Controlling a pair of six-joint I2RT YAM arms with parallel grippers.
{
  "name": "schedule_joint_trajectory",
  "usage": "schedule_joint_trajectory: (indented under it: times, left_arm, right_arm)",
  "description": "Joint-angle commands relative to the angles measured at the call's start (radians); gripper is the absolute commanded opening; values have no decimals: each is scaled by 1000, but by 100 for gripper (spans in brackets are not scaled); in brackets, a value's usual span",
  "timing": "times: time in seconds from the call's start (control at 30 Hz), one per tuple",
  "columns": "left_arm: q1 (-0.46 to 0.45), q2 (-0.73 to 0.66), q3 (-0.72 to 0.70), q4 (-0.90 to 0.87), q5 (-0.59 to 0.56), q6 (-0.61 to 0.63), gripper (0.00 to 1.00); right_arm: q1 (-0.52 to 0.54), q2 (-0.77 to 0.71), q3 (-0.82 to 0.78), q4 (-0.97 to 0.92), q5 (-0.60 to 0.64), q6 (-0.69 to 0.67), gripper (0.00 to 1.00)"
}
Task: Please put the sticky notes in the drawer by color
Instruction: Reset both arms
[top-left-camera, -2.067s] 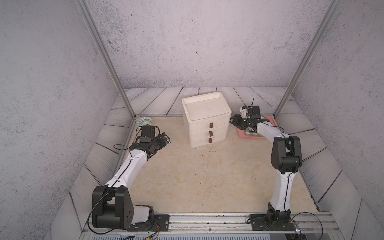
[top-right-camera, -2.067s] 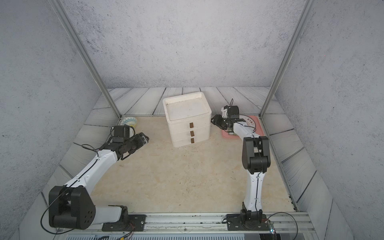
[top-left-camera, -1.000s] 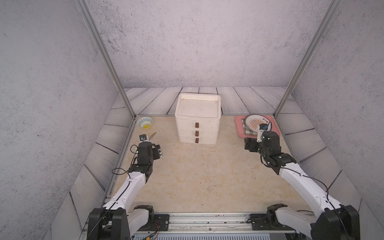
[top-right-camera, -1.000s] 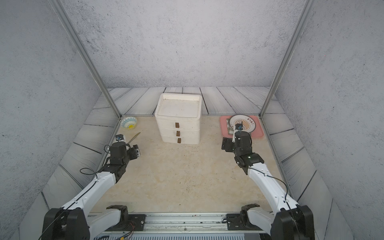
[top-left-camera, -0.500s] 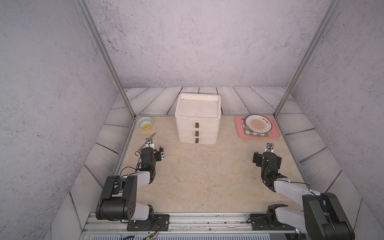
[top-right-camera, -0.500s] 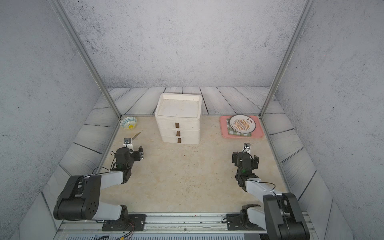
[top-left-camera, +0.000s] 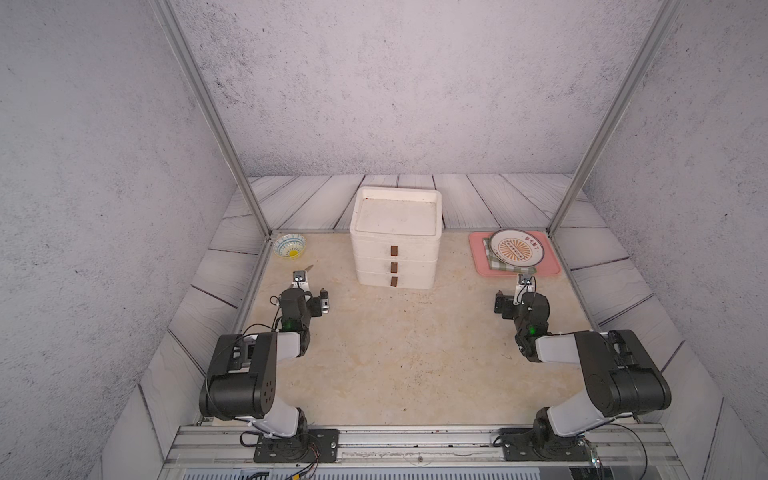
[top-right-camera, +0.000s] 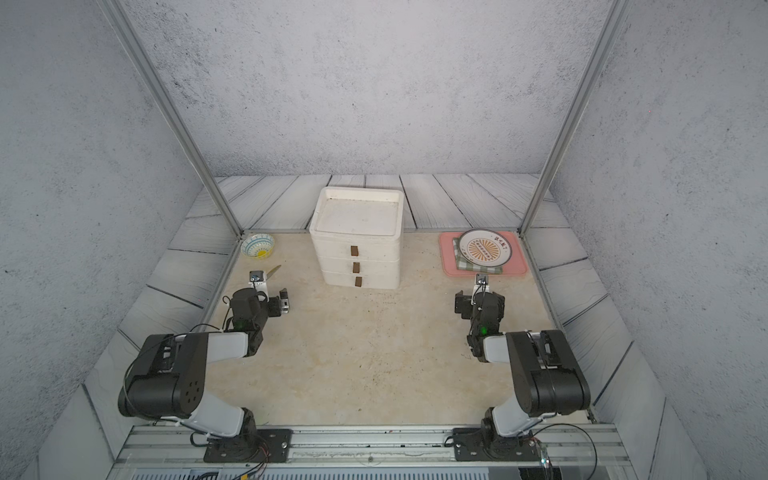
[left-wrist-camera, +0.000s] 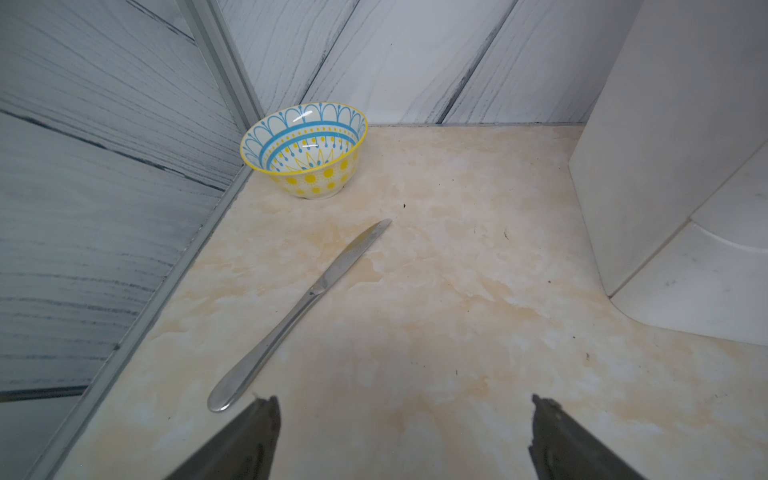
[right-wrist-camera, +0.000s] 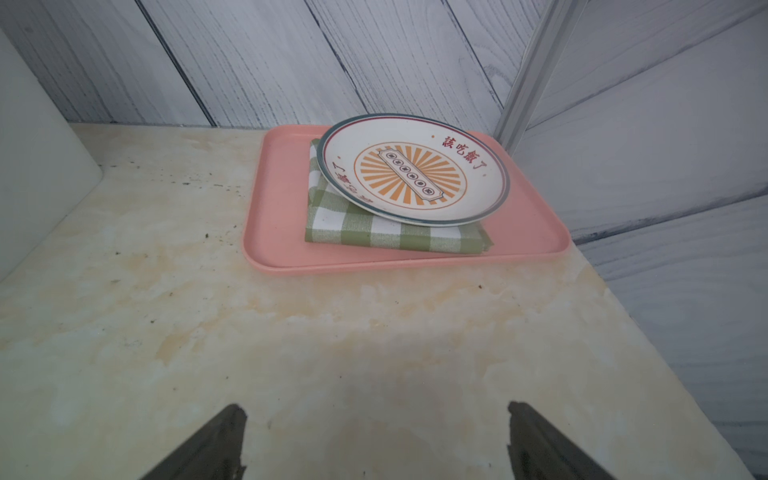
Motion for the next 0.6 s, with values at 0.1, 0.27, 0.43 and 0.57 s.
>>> schedule_joint_trajectory:
  times: [0.1,0.27,0.43,0.57]
  left_arm:
    - [6,-12,5,-6,6,3,98]
    - [5,-11,8,-8,5,3,98]
    - [5,-11,8,-10,15,10,99]
    - [7,-8,15,-20,18,8,99]
  right_arm:
    - [-6,-17,15,-44,-27,-4,99]
    - [-5,-15,15,-42,-26,-4,99]
    - [-7,-16,16,-46,-26,-4,99]
    - [-5,-16,16,-46,-26,-4,99]
